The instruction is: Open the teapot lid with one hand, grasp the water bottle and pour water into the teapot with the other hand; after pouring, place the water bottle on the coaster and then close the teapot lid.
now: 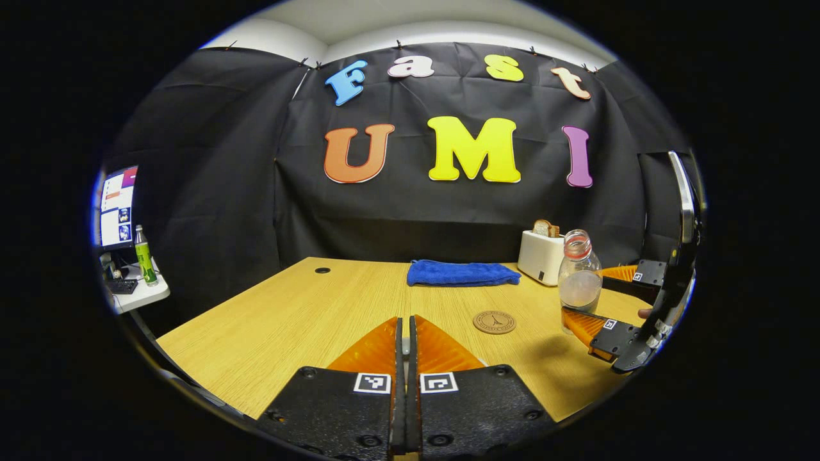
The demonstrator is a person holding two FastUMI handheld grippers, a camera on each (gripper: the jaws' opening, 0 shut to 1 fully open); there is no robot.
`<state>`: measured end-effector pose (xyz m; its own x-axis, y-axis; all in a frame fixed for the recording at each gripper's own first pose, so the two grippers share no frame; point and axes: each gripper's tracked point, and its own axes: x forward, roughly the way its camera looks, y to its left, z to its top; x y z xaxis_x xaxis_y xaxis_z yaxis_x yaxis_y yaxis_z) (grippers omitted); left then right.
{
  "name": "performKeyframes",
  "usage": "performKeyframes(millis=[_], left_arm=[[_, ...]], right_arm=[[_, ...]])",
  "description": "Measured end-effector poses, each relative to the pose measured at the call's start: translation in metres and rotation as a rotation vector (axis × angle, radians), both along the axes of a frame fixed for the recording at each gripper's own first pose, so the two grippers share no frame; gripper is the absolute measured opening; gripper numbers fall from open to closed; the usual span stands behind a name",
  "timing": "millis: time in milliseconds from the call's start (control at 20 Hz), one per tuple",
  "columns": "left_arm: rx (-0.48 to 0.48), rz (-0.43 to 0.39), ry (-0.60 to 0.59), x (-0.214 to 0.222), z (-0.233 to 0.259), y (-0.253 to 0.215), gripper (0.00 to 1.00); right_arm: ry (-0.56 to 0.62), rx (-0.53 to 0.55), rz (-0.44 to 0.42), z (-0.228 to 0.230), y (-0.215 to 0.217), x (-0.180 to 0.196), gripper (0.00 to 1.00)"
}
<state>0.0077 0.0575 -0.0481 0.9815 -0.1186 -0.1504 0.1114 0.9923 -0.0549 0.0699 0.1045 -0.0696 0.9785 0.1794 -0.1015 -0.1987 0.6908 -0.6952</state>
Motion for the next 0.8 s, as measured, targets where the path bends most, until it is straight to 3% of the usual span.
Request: performKeyframes(millis=[400,600,800], left_arm=[[0.001,-0.009,0.008,0.002,-0.004,0.015,0.03],[0.011,-0.004,-0.003,0.001,-0.001,0.02,0.03],[0.014,-0.006,-0.007,0.0,0.0,0.023,0.03]], right_arm=[[-0.148,-0.501,0.061,-0.018,0.005,0.005,0.73],[-0.225,-0.685,0.116,-0.027,0.017,0.007,0.73],[-0.245,-0.792,0.136,-0.023,0.01,0.015,0.73]])
